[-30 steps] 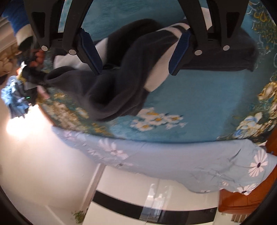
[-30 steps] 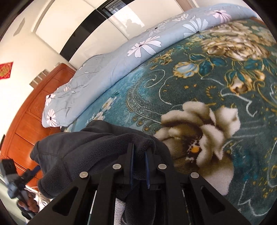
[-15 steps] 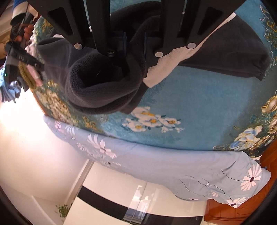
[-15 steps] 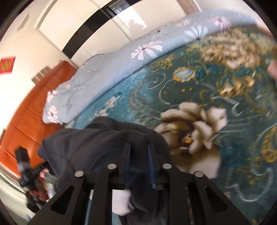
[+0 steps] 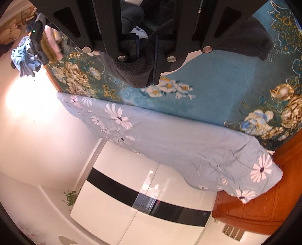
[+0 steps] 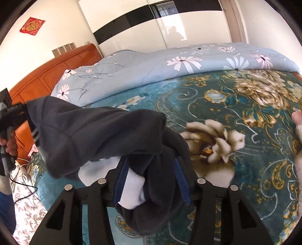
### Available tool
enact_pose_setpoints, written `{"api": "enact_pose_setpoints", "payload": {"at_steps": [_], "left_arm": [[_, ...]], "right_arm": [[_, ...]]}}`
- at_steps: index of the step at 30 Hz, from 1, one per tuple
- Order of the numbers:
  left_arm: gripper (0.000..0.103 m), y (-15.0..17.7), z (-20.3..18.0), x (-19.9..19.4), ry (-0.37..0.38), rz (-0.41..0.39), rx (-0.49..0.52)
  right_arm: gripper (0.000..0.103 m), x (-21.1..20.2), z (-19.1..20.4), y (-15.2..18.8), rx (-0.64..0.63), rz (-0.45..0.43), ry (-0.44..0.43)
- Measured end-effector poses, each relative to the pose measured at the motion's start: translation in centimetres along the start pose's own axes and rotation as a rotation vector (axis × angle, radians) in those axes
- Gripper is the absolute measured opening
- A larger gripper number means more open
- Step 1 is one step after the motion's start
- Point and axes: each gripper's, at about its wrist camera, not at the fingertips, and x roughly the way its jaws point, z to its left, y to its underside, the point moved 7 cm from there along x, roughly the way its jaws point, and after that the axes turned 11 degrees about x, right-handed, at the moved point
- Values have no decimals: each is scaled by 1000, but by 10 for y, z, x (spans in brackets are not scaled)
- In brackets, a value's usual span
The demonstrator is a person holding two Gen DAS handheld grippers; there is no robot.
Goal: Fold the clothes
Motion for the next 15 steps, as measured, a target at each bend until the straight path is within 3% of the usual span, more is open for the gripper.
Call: {"api": "enact_pose_setpoints", "payload": {"at_steps": [6, 8, 11, 15], "left_arm": [[11, -25, -2, -32, -12, -43, 8], [11, -31, -1, -42, -20, -54, 11], [11, -39, 3, -57, -39, -71, 15], [11, -42, 5, -74, -57, -88, 27]], "right_arm": [[53, -3, 32, -7, -30, -61, -75], [53, -10, 39, -14, -14, -107, -120], [53, -21, 56, -23, 17, -118, -237], [53, -32, 69, -26, 35, -117, -313]]}}
